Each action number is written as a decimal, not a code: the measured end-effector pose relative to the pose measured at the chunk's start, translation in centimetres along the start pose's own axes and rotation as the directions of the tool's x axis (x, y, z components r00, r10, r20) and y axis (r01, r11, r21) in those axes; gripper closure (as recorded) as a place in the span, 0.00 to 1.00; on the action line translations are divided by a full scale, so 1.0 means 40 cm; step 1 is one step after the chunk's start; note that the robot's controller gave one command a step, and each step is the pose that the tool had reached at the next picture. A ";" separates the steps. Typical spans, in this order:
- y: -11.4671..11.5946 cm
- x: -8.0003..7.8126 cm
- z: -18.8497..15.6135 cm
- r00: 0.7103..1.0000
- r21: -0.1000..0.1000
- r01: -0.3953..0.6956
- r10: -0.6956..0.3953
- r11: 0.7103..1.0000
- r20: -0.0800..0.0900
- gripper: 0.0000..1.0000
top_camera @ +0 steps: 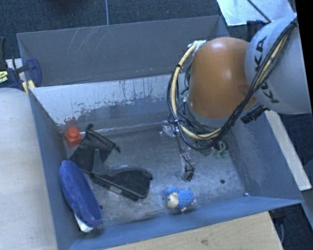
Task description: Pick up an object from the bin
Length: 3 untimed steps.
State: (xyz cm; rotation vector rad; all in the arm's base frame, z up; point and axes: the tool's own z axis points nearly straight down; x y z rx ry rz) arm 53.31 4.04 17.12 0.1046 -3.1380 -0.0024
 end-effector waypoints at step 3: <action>-0.007 0.117 0.248 0.897 0.006 0.441 -0.441 0.897 0.006 1.00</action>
Offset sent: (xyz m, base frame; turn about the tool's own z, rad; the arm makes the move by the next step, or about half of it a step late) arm -0.0469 -0.0320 -0.0748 -0.0438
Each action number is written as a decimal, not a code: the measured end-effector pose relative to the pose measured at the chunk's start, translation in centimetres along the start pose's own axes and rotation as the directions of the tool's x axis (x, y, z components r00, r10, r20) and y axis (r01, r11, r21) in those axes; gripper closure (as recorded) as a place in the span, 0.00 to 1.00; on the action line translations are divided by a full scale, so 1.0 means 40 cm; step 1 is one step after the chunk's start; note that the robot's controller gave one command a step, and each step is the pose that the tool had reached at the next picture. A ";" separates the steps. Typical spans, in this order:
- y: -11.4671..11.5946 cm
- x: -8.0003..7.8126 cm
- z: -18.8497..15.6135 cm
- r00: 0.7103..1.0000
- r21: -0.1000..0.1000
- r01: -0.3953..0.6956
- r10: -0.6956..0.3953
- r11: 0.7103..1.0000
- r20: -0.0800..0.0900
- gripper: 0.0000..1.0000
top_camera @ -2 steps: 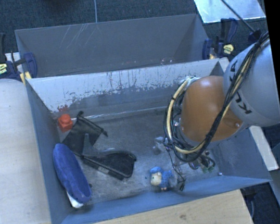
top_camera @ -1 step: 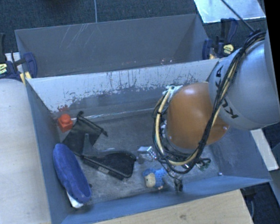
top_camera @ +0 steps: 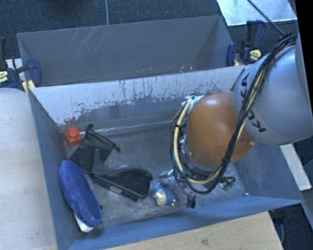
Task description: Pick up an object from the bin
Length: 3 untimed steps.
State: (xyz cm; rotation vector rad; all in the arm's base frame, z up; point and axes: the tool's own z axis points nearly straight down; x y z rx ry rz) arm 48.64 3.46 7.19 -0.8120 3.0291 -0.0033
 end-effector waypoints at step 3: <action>-0.108 -0.222 -0.044 0.997 0.001 -0.081 0.081 0.997 0.003 1.00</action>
Offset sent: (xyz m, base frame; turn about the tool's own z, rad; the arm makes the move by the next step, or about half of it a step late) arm 0.0000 0.0000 0.0000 0.0000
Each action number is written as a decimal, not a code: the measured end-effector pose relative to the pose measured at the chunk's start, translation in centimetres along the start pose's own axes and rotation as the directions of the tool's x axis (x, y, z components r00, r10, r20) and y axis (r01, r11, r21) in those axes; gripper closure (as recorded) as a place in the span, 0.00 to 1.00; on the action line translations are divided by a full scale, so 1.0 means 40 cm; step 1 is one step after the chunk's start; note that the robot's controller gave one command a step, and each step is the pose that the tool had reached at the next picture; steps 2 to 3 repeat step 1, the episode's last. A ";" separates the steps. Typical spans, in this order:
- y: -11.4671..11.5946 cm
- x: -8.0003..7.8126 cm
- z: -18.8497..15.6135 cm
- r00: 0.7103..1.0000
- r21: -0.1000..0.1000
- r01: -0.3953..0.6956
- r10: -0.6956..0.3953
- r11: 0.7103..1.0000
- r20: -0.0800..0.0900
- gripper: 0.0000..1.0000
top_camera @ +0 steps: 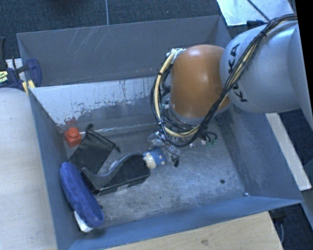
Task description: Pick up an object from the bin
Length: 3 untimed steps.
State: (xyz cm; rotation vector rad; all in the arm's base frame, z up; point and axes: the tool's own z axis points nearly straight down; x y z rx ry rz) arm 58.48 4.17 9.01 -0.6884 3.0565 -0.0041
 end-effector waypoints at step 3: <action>-0.013 0.028 -0.387 0.994 0.001 0.113 -0.113 0.994 0.004 1.00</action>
Offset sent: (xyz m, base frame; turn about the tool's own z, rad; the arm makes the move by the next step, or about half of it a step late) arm -0.0117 -0.0087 0.1491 -0.1148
